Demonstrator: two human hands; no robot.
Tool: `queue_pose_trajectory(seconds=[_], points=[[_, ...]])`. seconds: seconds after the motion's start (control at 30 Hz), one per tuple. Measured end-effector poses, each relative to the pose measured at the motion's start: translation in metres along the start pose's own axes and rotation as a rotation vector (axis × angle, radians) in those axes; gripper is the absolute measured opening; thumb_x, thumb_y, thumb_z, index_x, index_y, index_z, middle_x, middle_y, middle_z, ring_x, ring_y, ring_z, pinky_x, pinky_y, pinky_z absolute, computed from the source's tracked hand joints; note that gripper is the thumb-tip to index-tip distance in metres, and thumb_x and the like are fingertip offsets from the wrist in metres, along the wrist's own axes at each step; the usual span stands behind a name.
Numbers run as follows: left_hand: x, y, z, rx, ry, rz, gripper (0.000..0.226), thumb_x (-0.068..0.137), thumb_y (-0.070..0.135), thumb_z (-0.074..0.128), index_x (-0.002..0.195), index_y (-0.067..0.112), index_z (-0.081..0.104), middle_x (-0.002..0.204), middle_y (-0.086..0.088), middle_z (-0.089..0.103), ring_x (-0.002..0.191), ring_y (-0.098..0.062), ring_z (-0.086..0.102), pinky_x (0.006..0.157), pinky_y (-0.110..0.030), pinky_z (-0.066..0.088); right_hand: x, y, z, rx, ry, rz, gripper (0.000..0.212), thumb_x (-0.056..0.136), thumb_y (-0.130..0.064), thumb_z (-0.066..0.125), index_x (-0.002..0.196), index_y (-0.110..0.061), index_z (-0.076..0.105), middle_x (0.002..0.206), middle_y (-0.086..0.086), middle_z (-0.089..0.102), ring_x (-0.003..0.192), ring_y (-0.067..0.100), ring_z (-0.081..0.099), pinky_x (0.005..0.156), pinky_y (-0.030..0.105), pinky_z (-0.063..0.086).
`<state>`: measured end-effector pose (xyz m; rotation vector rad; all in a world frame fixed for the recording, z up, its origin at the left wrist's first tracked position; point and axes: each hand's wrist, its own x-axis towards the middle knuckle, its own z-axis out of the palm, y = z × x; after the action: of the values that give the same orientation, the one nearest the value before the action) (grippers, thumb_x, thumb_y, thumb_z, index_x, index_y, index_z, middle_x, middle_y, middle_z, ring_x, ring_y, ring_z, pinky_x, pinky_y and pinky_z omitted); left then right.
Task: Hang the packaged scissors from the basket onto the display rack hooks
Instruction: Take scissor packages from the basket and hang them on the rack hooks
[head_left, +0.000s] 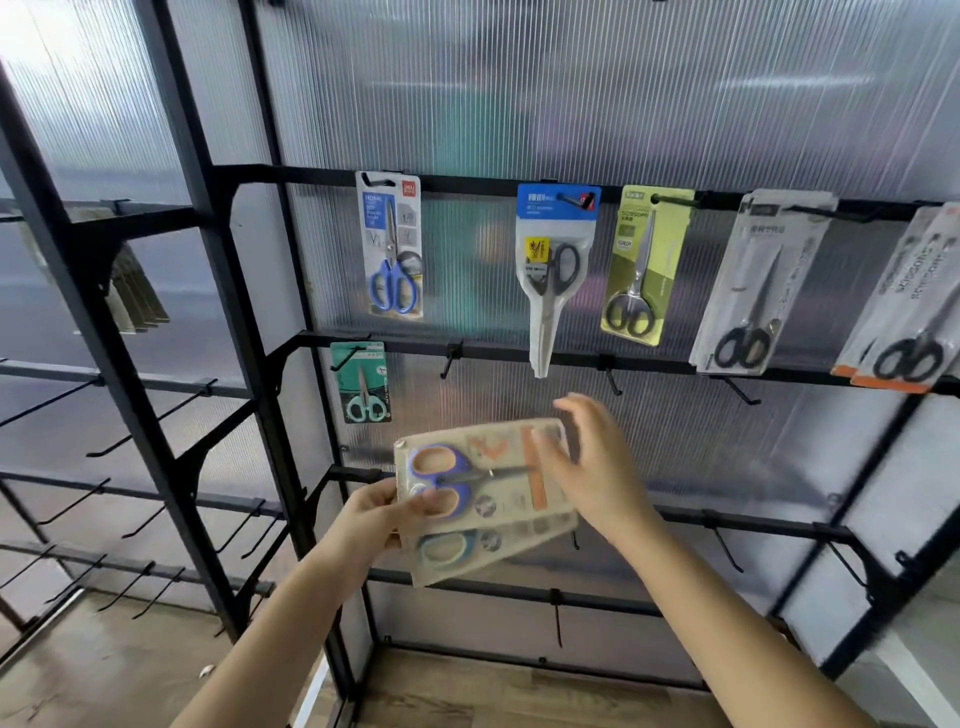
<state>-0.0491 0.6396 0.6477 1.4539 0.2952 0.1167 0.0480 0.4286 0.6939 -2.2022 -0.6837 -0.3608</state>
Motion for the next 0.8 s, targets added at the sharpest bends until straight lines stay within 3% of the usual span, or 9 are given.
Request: queue_pose_trajectory(seconds=[0.03,0.1,0.2,0.3,0.37,0.43,0.6,0.7,0.8], points=[[0.002,-0.003,0.001,-0.088,0.048,-0.003,0.042,0.061,0.039,0.083,0.089,0.009,0.073,0.089,-0.012,0.071,0.077,-0.026,0.066,0.07,-0.034,0.051,-0.003,0.005,-0.001,0.032,0.132,0.037,0.051,0.091,-0.036,0.055,0.131,-0.005,0.046,0.137,0.007,0.045,0.129,0.02,0.041,0.107,0.031,0.033],[0.004,-0.009,0.003,-0.274,0.11,-0.031,0.03,0.074,0.029,0.071,0.095,0.008,0.07,0.092,-0.012,0.071,0.073,-0.023,0.068,0.064,-0.031,0.053,-0.009,0.015,0.001,0.153,0.199,0.184,0.058,0.089,-0.037,0.056,0.135,-0.005,0.041,0.139,0.01,0.042,0.131,0.022,0.038,0.105,0.028,0.029],[0.004,-0.016,0.01,-0.414,0.122,-0.075,0.028,0.085,0.023,0.06,0.107,0.007,0.066,0.101,-0.013,0.071,0.076,-0.022,0.07,0.061,-0.03,0.058,-0.022,0.017,0.013,0.487,-0.02,0.481,0.066,0.087,-0.042,0.057,0.141,-0.012,0.031,0.141,0.006,0.04,0.129,0.019,0.041,0.107,0.036,0.034],[-0.003,-0.02,0.026,-0.411,0.086,-0.089,0.03,0.086,0.022,0.057,0.109,0.005,0.065,0.099,-0.013,0.072,0.076,-0.022,0.071,0.059,-0.03,0.058,-0.028,0.011,0.029,0.888,-0.201,0.614,0.036,0.088,-0.035,0.057,0.117,-0.016,0.048,0.122,0.005,0.059,0.103,0.015,0.059,0.089,0.039,0.049],[-0.009,-0.023,0.037,-0.408,0.064,-0.097,0.035,0.081,0.023,0.059,0.11,0.003,0.064,0.099,-0.014,0.072,0.078,-0.023,0.071,0.061,-0.031,0.058,-0.026,0.011,0.039,1.08,-0.191,0.607,0.019,0.092,-0.023,0.056,0.11,-0.016,0.057,0.112,0.007,0.067,0.098,0.02,0.064,0.077,0.035,0.052],[-0.014,-0.027,0.044,-0.417,0.054,-0.11,0.04,0.08,0.023,0.061,0.113,0.002,0.063,0.106,-0.015,0.07,0.084,-0.024,0.07,0.065,-0.031,0.058,-0.023,0.01,0.043,1.197,-0.127,0.596,0.017,0.092,-0.014,0.056,0.107,-0.016,0.062,0.104,0.005,0.071,0.096,0.022,0.066,0.076,0.035,0.054],[-0.023,-0.041,0.049,-0.319,0.035,-0.108,0.046,0.074,0.023,0.077,0.113,0.002,0.063,0.105,-0.014,0.071,0.088,-0.024,0.069,0.067,-0.028,0.056,-0.019,0.013,0.042,1.149,-0.061,0.542,0.027,0.085,-0.009,0.065,0.111,-0.007,0.062,0.103,0.009,0.072,0.095,0.025,0.068,0.079,0.038,0.055],[-0.027,-0.043,0.054,-0.298,0.018,-0.111,0.042,0.076,0.022,0.073,0.113,0.005,0.062,0.106,-0.014,0.071,0.088,-0.023,0.068,0.07,-0.029,0.057,-0.017,0.019,0.039,1.094,-0.071,0.554,0.022,0.086,-0.004,0.064,0.108,-0.006,0.062,0.101,0.011,0.072,0.092,0.025,0.069,0.076,0.037,0.057],[-0.019,-0.038,0.048,-0.319,0.043,-0.093,0.049,0.073,0.031,0.074,0.113,0.006,0.061,0.102,-0.015,0.07,0.086,-0.027,0.067,0.072,-0.036,0.054,-0.015,0.028,0.032,1.024,-0.115,0.502,0.022,0.086,-0.003,0.064,0.108,-0.007,0.062,0.103,0.01,0.071,0.097,0.025,0.068,0.084,0.04,0.055]])
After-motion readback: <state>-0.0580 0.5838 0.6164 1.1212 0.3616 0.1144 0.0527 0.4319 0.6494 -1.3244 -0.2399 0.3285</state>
